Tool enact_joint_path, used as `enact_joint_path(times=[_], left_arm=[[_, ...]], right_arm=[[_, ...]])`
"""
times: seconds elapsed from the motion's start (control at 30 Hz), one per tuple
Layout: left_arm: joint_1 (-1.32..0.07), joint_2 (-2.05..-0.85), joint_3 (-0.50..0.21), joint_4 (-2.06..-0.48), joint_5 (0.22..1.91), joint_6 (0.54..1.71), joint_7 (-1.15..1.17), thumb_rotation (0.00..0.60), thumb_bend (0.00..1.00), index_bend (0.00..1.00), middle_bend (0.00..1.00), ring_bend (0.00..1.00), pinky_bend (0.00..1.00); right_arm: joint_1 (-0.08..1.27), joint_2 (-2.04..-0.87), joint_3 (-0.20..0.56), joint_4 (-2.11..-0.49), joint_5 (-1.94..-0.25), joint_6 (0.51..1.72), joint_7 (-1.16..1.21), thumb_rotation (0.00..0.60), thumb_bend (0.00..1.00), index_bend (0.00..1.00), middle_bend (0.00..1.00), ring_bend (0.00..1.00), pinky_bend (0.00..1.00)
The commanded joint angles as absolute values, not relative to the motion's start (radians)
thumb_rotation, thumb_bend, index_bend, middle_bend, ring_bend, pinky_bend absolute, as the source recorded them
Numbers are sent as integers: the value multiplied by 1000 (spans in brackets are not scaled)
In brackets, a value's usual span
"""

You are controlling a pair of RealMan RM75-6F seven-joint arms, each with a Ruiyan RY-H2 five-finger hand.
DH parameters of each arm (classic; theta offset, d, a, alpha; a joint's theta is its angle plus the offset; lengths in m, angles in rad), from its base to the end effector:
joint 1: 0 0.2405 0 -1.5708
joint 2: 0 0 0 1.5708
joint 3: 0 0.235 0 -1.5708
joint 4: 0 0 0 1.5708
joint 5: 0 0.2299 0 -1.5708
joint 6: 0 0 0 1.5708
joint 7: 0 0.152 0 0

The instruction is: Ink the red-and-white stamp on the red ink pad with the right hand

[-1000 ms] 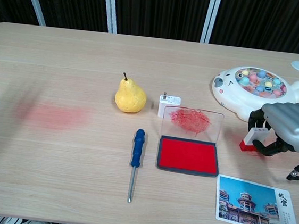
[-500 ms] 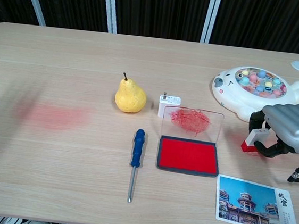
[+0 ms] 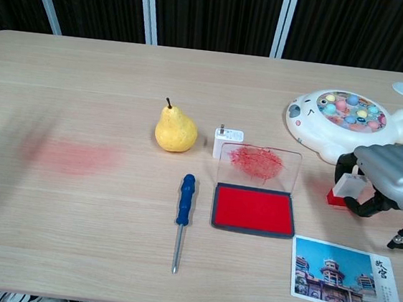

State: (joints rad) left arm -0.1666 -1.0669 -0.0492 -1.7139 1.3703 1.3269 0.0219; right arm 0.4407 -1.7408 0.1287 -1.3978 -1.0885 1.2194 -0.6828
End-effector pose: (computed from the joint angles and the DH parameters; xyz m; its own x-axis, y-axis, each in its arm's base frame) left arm -0.2932 0.2091 0.1214 0.3504 0.1374 0.9265 0.9332 0.0336 -0.3579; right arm -0.2048 -0.2731 -0.0631 0.5747 -0.2181 0.7888 -0.8172 -0.0998 0.5677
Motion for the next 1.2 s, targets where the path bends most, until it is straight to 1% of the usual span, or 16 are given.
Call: enact_joint_path(times=[0.03,0.3,0.4,0.47,0.57,0.7,0.83,0.9,1.03,1.2], left_arm=[[-167,-1067,-49,-1714,1371,1327,21,600,0,0,0,0,0],[-167,-1068,-50,-1713,1371,1328,21,600,0,0,0,0,0],[-167,-1067,-49,-1713,1370,1327,22,600,0,0,0,0,0],[-167,-1067,-50,-1713,1370,1328,22,600,0,0,0,0,0],[-167,-1067,-50,-1713,1370,1328,22,600,0,0,0,0,0],[-166,-1067,-51,-1713,1370,1329,21,600,0,0,0,0,0],[-164,-1065,-53,-1713,1368,1334,17,600,0,0,0,0,0],[-163,-1065,-53,-1712,1369,1335,17,600,0,0,0,0,0],[-163,-1067,-49,-1711,1378,1338,22,600,0,0,0,0,0],[-157,-1067,-47,-1706,1384,1351,32,600,0,0,0,0,0]], right_arm=[[441,-1739,130,-1402,-1087,1220,-686,600,410,399,334,309,394],[441,-1736,132,-1410,-1078,1221,-694,600,372,339,298,293,387],[440,-1733,132,-1417,-1074,1222,-697,600,329,288,251,258,357],[439,-1727,131,-1428,-1075,1226,-704,600,287,237,194,209,328],[438,-1716,129,-1446,-1079,1234,-712,600,256,181,131,154,305],[433,-1693,125,-1475,-1090,1251,-722,600,245,162,111,139,299],[408,-1624,110,-1533,-1127,1294,-715,600,229,134,88,109,283],[395,-1586,102,-1559,-1150,1318,-709,600,202,120,79,94,275],[348,-1457,76,-1652,-1222,1384,-660,600,118,93,65,76,269],[283,-1318,25,-1709,-1315,1456,-572,600,81,33,10,21,250]])
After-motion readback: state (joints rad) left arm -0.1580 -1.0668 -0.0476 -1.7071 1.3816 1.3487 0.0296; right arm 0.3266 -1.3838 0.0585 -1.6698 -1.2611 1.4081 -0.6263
